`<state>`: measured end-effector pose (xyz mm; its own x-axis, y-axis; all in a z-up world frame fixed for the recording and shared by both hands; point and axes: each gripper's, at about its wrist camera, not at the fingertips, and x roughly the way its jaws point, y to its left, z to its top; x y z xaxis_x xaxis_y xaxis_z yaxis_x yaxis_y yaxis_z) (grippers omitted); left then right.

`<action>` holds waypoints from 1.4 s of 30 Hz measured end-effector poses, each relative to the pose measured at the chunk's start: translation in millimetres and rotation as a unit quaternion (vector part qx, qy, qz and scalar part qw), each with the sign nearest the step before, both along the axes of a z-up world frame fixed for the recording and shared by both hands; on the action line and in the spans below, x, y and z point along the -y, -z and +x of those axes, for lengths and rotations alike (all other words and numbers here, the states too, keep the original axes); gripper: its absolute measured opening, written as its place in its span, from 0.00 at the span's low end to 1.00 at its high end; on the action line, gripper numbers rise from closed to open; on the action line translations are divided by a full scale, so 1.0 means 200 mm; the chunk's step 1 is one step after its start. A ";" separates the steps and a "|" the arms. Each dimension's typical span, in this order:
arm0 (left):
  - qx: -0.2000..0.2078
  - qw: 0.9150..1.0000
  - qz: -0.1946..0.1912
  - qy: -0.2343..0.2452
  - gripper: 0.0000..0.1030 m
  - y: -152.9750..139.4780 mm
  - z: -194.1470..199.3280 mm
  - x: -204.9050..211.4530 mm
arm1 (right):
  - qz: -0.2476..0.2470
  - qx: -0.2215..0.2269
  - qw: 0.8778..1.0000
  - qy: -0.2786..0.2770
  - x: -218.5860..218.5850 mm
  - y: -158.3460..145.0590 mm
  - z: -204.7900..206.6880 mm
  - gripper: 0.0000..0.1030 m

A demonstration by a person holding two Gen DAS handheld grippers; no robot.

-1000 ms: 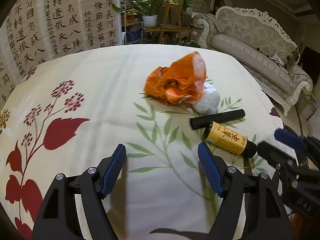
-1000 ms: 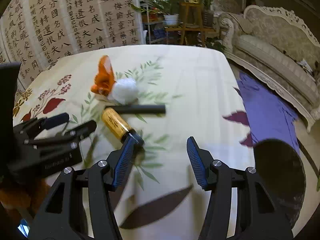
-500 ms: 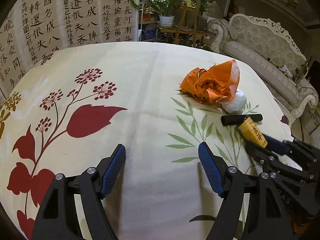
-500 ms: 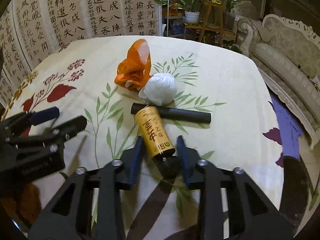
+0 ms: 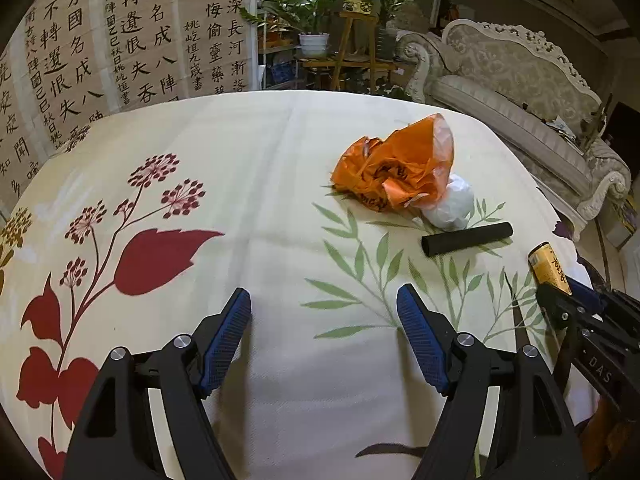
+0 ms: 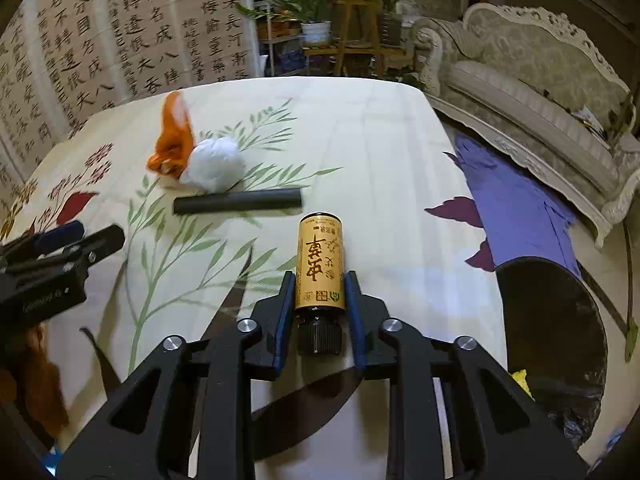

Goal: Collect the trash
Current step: 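Grasp the gold-labelled bottle with the right tool, then grasp the black stick beside the orange bag with the left tool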

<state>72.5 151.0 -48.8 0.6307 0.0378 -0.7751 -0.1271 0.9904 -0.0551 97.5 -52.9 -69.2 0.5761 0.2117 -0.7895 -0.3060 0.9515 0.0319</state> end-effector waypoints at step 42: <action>-0.022 0.998 0.024 0.044 0.71 0.04 0.18 0.16 | 0.013 0.003 1.000 0.001 0.03 0.01 0.09 0.23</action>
